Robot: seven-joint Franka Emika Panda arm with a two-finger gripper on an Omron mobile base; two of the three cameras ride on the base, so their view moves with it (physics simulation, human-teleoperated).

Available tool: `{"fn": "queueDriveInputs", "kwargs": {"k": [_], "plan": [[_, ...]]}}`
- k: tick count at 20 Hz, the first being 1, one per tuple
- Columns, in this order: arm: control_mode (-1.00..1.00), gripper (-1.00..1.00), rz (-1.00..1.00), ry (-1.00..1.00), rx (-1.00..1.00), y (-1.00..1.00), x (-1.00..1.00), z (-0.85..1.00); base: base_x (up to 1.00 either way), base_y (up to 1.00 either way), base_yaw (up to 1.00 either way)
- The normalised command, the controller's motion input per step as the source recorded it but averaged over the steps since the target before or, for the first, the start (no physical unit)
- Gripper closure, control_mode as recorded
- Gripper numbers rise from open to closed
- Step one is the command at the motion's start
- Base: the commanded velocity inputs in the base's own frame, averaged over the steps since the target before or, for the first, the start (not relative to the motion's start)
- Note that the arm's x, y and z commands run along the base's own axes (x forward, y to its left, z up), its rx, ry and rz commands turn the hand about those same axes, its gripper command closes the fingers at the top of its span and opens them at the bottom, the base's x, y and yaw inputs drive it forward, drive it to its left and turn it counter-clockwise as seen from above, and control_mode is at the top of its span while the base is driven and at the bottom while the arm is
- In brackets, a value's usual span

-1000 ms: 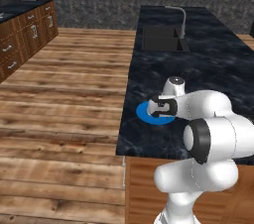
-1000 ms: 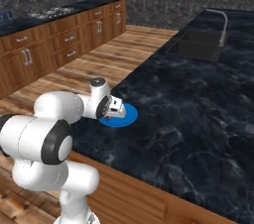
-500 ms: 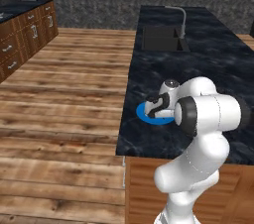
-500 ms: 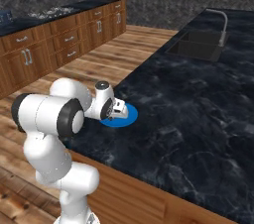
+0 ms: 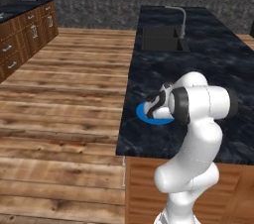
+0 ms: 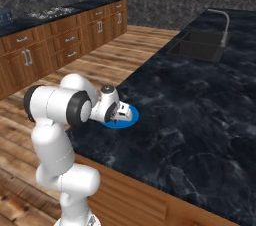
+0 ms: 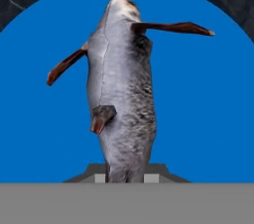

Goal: Take the fish from the oven and place it on the plate on the counter.

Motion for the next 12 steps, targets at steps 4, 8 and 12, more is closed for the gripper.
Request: {"fn": "queueDriveInputs", "kwargs": {"k": [4, 8, 12], "plan": [[-1.00, 1.00, 0.00, 0.00, 0.00, 0.00, 0.20, -0.24, 0.00, 0.00, 0.00], [-1.00, -1.00, 0.00, 0.00, 0.00, 0.00, 0.41, -0.24, 0.00, 0.00, 0.00], [-1.00, -1.00, 0.00, 0.00, 0.00, 0.00, 0.32, -0.05, 0.00, 0.00, 0.00]]}}
